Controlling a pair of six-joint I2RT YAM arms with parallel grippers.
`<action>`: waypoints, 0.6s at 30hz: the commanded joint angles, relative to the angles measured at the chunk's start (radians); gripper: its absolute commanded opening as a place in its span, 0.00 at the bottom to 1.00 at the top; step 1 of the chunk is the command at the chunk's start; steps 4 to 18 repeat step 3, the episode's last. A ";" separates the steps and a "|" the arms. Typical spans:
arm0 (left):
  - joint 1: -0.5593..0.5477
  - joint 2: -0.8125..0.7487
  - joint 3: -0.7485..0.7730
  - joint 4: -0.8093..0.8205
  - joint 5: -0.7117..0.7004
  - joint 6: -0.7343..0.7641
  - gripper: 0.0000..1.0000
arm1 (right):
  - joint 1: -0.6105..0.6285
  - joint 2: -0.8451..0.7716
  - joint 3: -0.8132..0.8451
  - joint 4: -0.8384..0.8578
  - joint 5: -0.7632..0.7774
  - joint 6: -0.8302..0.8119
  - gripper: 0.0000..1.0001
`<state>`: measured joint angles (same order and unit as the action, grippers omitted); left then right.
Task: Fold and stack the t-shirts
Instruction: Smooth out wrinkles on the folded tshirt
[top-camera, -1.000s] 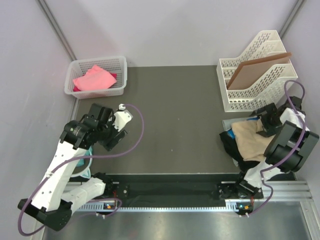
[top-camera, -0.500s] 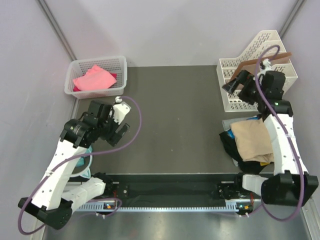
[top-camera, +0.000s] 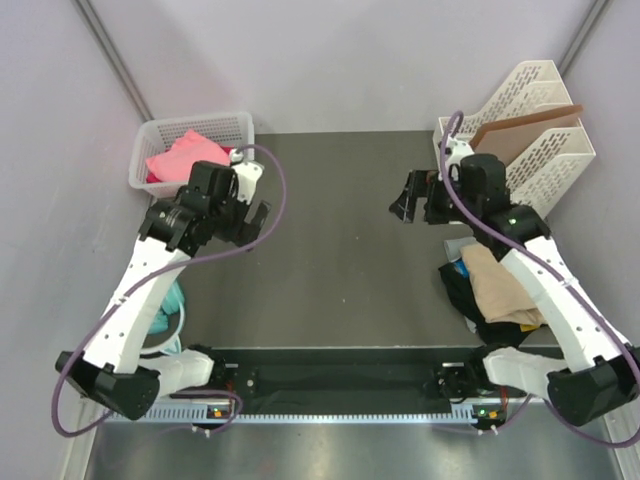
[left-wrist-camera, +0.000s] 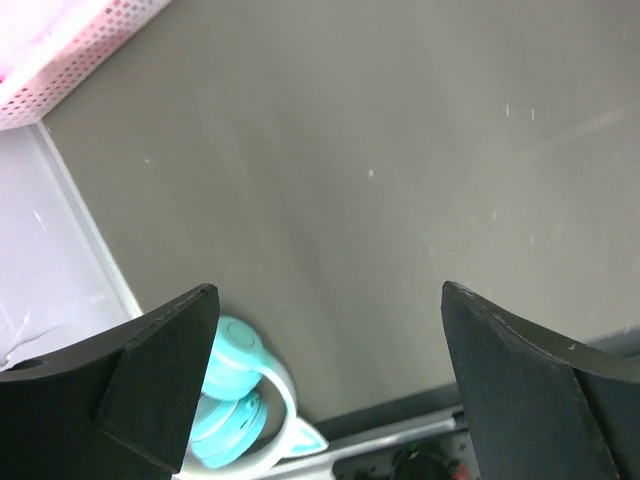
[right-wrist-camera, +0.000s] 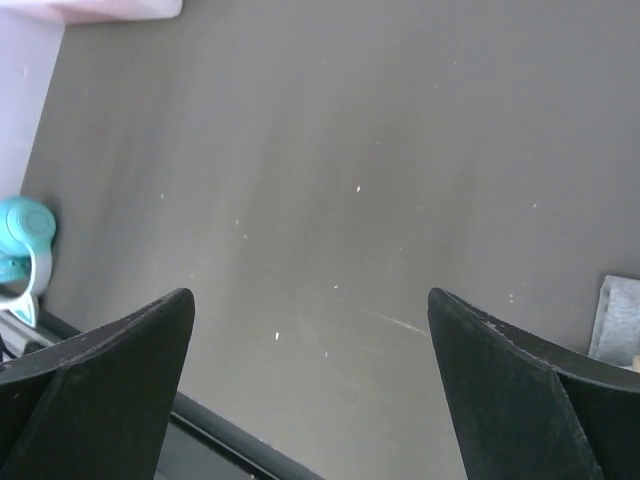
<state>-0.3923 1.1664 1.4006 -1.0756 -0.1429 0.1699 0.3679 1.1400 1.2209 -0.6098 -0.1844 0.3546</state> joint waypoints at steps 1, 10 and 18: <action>0.021 0.035 0.061 0.114 0.005 -0.072 0.97 | 0.046 0.000 0.048 -0.007 0.049 -0.052 1.00; 0.024 0.045 0.061 0.147 -0.012 -0.075 0.99 | 0.052 -0.003 0.061 -0.007 0.045 -0.062 1.00; 0.024 0.045 0.061 0.147 -0.012 -0.075 0.99 | 0.052 -0.003 0.061 -0.007 0.045 -0.062 1.00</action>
